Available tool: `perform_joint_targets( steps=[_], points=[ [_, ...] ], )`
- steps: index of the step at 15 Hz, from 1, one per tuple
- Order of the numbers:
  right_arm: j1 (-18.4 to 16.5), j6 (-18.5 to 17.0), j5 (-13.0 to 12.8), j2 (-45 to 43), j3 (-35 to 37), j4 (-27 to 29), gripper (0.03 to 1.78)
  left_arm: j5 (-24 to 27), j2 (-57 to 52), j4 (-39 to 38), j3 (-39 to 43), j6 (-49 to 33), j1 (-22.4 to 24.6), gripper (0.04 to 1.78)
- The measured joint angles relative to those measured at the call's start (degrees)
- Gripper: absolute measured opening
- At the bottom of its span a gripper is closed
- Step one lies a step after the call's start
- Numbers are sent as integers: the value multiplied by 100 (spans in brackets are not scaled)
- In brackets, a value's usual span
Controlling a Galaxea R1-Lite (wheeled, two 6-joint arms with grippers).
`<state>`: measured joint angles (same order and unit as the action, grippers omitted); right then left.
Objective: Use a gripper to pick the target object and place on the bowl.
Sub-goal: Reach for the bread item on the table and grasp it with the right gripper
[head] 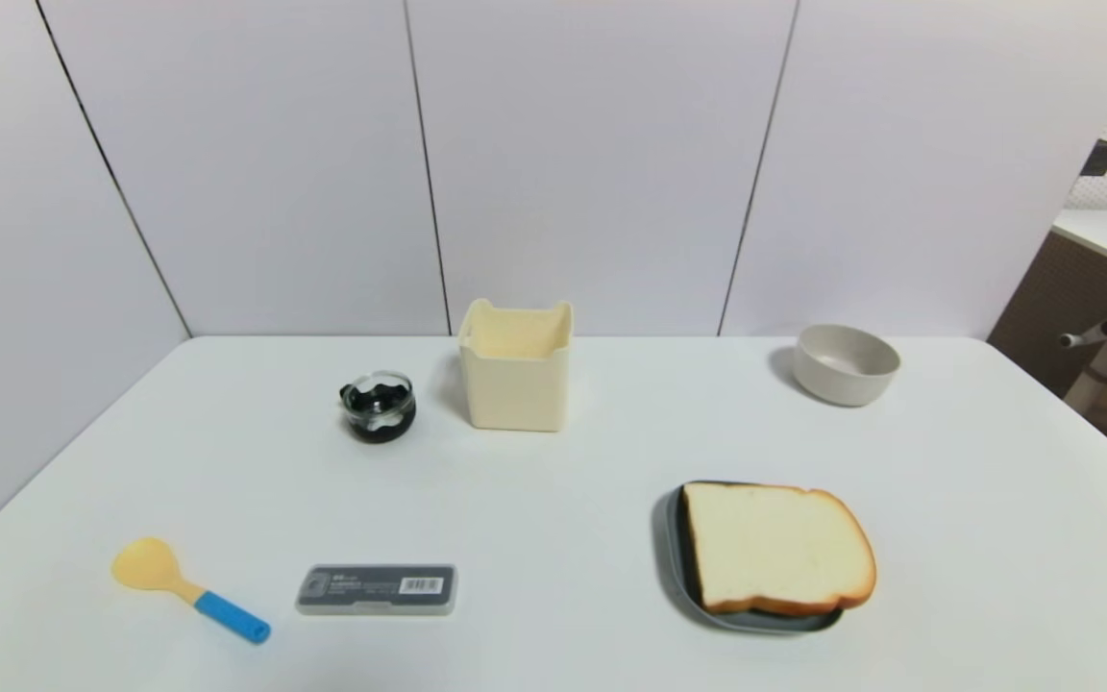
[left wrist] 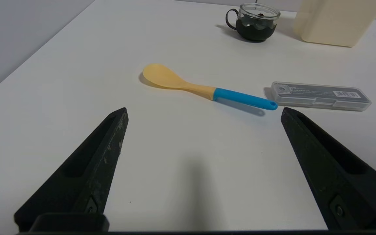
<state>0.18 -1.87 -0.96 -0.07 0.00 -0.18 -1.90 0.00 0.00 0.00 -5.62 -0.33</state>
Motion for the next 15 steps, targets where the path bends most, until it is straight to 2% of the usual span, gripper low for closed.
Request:
perform_joint_targets(
  steps=[4, 9, 12, 15],
  points=[
    [-2, -2, -7, 45, -121, 294, 171, 1, 0, 0, 0, 0, 0, 169],
    [2, 60, 99, 567, -884, 318, 171, 0, 0, 0, 0, -2, -2, 169],
    [-2, 99, 283, 1274, -1666, 335, 171, 1, 0, 0, 0, 0, -2, 169],
    [-23, 197, 521, 2349, -2745, 346, 171, 0, 0, 0, 0, 0, -2, 169]
  ],
)
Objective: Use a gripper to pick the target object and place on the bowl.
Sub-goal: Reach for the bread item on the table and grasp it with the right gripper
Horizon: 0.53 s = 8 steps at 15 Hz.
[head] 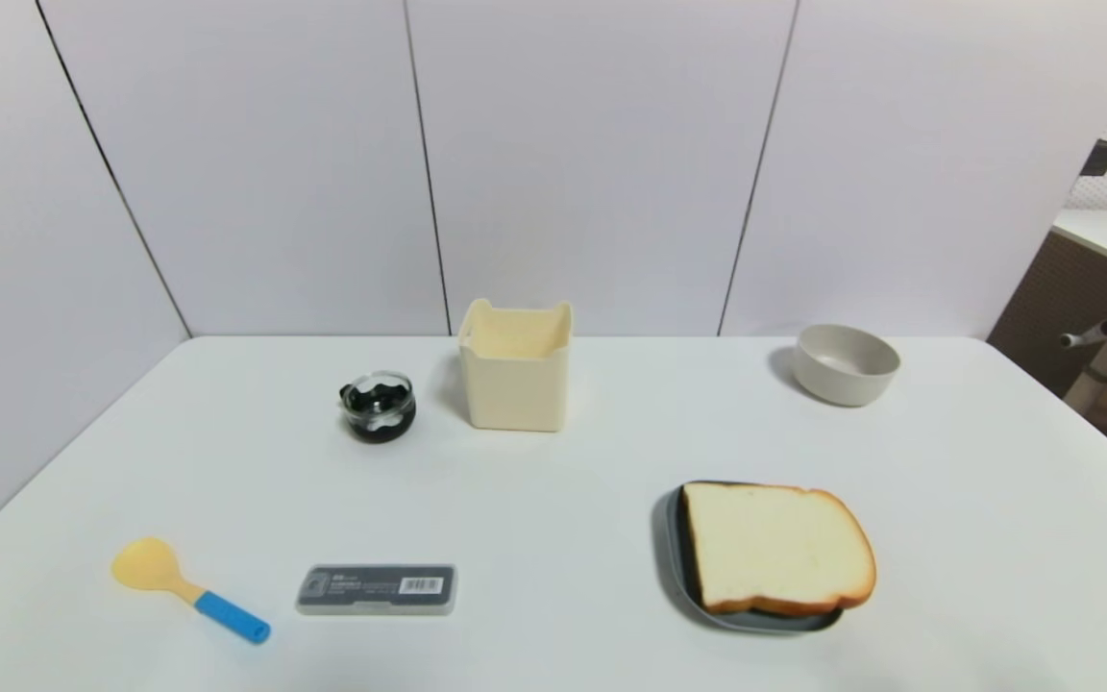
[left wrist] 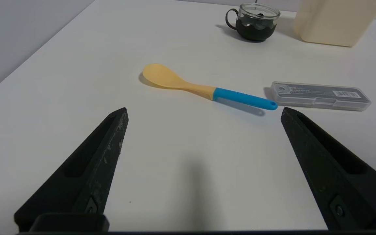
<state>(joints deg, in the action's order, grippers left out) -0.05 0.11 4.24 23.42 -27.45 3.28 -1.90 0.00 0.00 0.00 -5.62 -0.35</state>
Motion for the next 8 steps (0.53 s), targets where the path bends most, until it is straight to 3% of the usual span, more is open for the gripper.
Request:
perform_joint_targets(
  steps=[4, 8],
  points=[
    [224, 85, 112, 1783, -1882, -17, 171, -2, 0, 0, 0, 0, 0, 169],
    [1218, -24, 77, 3418, -3493, 13, 171, 0, 0, 0, 0, -5, 2, 169]
  ],
)
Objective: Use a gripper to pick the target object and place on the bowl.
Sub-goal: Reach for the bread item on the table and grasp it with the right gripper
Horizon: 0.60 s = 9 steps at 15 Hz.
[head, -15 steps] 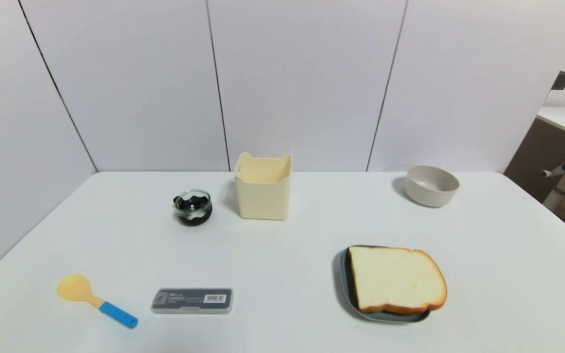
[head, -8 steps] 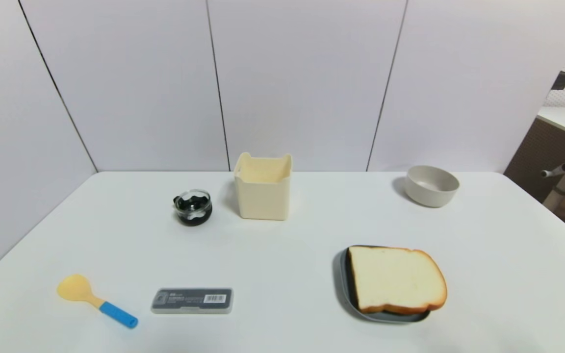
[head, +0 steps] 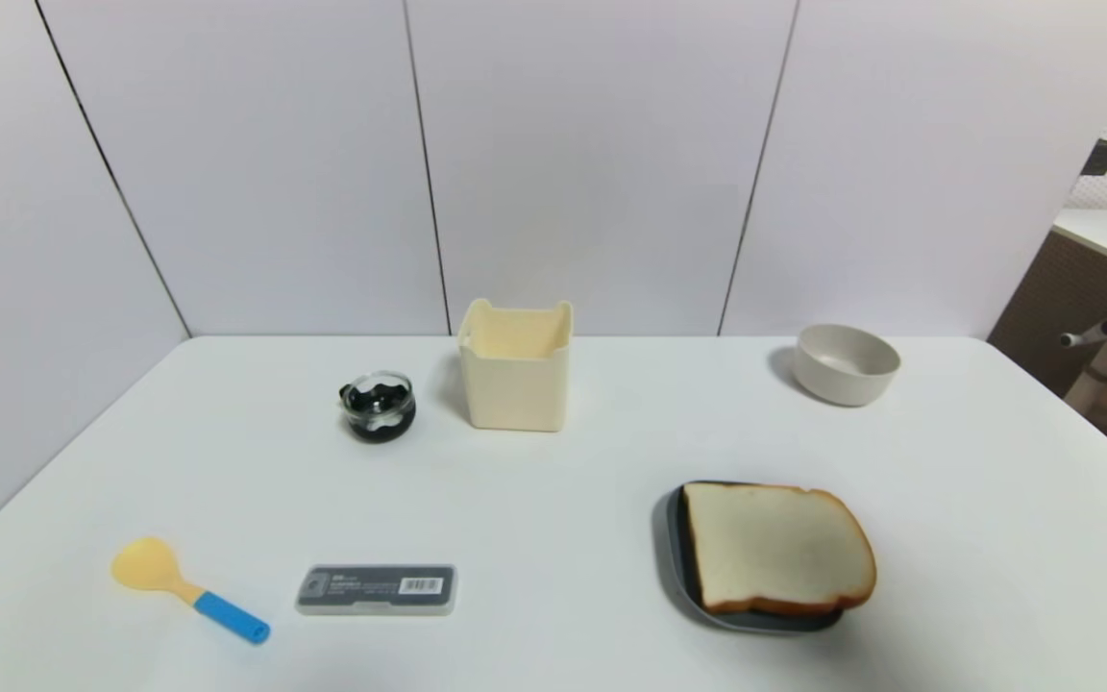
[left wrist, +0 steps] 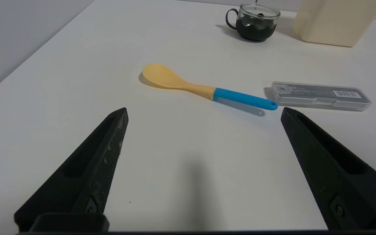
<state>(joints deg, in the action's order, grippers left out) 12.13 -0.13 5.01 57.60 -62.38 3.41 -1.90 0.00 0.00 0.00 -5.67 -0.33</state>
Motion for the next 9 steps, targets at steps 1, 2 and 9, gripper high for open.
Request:
perform_joint_targets(
  steps=[1, 2, 9],
  points=[
    [274, -129, -2, 362, -243, 6, 171, 1, 0, 0, 0, 2, -2, 169],
    [503, -250, 16, 670, -418, 17, 171, 0, 0, 0, -2, 2, -2, 169],
    [672, -438, 188, 2159, -672, 1651, 171, 1, 0, 0, 0, 7, -2, 169]
  ],
)
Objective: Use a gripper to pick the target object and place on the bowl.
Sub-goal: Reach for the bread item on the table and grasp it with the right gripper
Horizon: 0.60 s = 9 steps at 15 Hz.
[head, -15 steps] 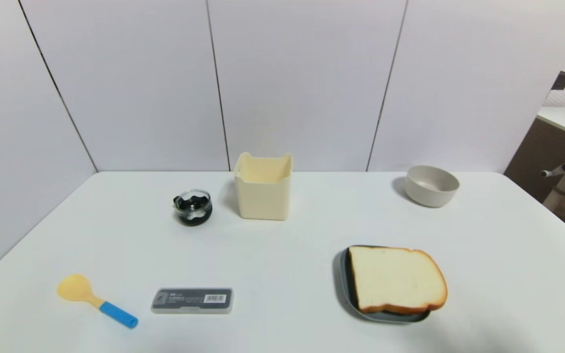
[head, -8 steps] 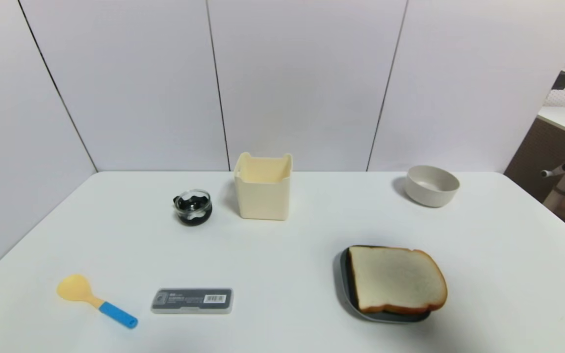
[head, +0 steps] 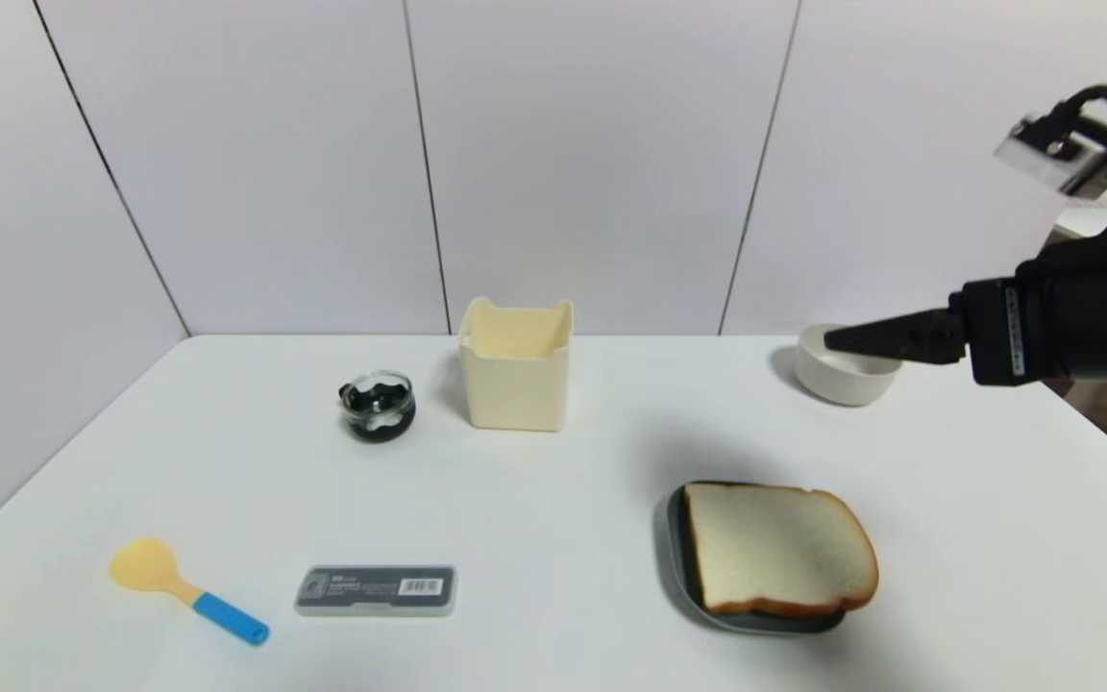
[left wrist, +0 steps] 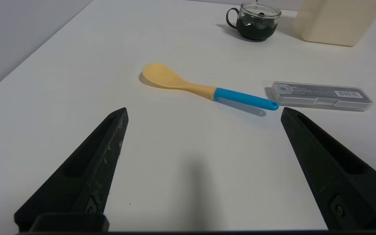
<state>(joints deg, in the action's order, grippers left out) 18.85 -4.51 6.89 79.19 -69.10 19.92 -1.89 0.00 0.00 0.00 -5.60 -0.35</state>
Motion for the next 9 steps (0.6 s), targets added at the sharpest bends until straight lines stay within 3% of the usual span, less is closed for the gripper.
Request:
perform_joint_targets(
  steps=[1, 5, 9],
  points=[
    [-118, -12, 127, 116, 66, 196, 171, 0, 0, 0, 0, -2, 0, 169],
    [-783, -17, 1163, 394, 584, 293, 171, -1, 0, 0, 0, -2, 2, 169],
    [-1304, -20, 2009, 603, 1063, 282, 171, 0, 0, 0, 0, -5, 2, 169]
  ],
)
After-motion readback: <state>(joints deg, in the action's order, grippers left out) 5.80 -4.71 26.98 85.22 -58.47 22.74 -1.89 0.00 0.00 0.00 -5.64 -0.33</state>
